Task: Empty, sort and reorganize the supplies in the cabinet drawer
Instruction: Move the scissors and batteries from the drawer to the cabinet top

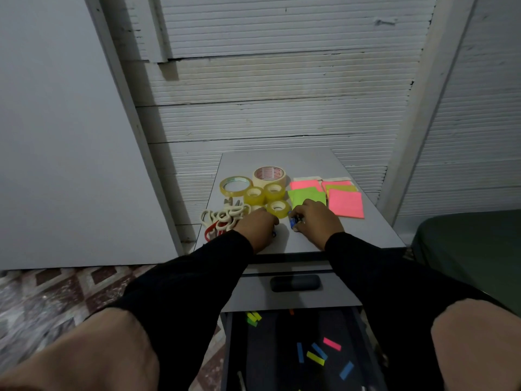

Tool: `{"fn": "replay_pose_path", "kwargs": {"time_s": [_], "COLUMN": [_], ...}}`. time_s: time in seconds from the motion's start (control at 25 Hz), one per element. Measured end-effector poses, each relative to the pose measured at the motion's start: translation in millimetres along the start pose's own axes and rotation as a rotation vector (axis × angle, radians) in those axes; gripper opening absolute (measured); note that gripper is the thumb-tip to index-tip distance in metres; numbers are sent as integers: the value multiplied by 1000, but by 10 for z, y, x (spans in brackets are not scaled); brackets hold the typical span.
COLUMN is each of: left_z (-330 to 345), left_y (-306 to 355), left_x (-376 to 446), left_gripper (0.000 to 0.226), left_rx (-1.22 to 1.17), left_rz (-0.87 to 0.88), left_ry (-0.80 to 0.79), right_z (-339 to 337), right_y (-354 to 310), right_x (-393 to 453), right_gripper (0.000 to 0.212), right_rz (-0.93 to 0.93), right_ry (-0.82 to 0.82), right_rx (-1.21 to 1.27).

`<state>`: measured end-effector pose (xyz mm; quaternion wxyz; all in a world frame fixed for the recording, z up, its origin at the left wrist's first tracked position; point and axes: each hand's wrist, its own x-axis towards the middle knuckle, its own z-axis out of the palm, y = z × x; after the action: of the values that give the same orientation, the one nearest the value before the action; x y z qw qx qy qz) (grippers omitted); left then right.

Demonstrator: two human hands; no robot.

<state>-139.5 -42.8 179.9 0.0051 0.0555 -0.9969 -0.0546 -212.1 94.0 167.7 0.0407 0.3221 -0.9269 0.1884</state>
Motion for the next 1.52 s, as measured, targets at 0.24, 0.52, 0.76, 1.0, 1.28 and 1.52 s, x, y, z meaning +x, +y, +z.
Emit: {"fn": "replay_pose_path", "kwargs": {"time_s": [0.24,0.52,0.76,1.0,1.28,1.52], "left_z": [13,36,80,74,21,-148], "left_y": [75,122,137,160,194,250], "left_x": [106,81,66,40,-36,-412], "left_gripper": [35,60,64,67,68,70], "left_rx": [-7,-149,-171,-178,-189,-184], "left_rz": [-3,-21,-24,-33,-39,-29], "left_ry": [-6,125,124,122,122,167], "right_z": [-17,-77,-78,-98,-176,-403], "right_y": [37,108,130,150,171,41], "right_x": [-52,-112,-161,-189,-258,-512], "right_gripper": [45,53,54,56,58,57], "right_rz": [30,46,56,67,84,43], "right_ry": [29,30,31,25,2,-16], "right_rx": [160,211,223,224,227,223]}}
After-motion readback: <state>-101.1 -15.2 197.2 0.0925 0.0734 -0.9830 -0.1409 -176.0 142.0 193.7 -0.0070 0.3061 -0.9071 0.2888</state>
